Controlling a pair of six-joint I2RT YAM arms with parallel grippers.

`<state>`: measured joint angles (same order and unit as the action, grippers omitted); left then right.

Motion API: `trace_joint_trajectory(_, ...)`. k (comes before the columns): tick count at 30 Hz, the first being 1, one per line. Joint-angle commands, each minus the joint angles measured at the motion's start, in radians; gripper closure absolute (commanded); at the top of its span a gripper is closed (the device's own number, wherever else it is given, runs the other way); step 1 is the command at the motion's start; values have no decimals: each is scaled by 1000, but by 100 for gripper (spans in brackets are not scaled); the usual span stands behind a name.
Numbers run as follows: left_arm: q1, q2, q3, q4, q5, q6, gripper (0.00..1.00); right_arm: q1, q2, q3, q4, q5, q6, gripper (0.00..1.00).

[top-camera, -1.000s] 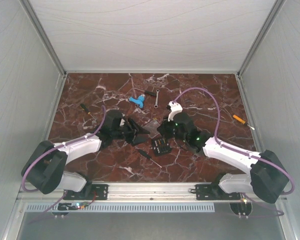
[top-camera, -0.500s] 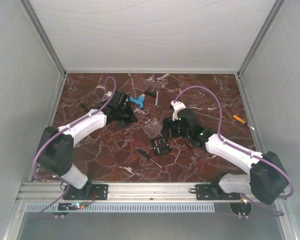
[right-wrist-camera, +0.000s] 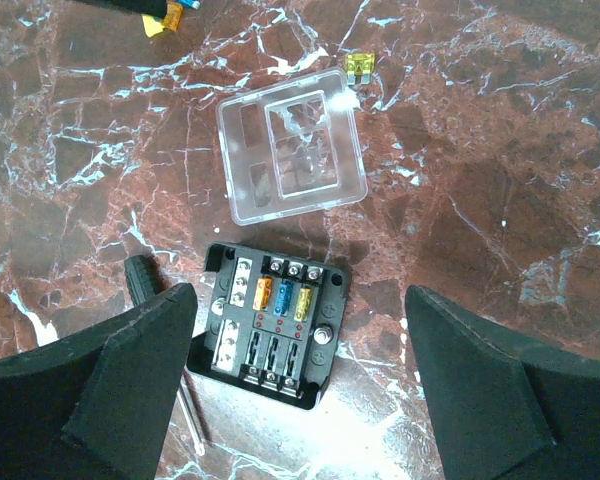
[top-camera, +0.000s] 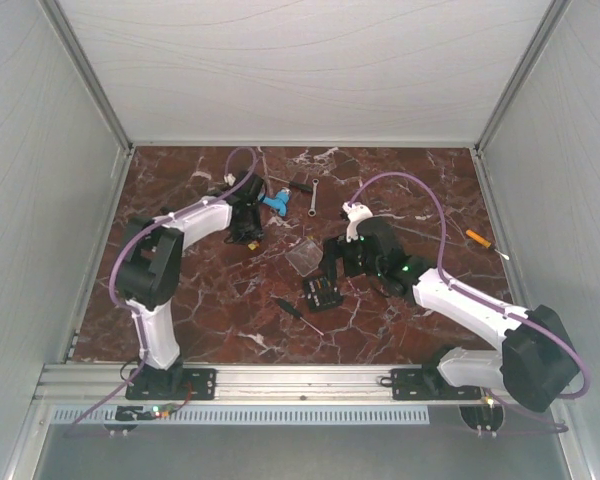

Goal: Snap on the fuse box
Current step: Pick up the fuse from the center of the board.

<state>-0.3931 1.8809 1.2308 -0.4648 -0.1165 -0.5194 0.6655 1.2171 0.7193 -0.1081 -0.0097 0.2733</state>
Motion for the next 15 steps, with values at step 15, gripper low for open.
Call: trace_joint_trajectory(15,-4,117,99,9,30,114,77,-15,15,-2,11,-34,-17,15)
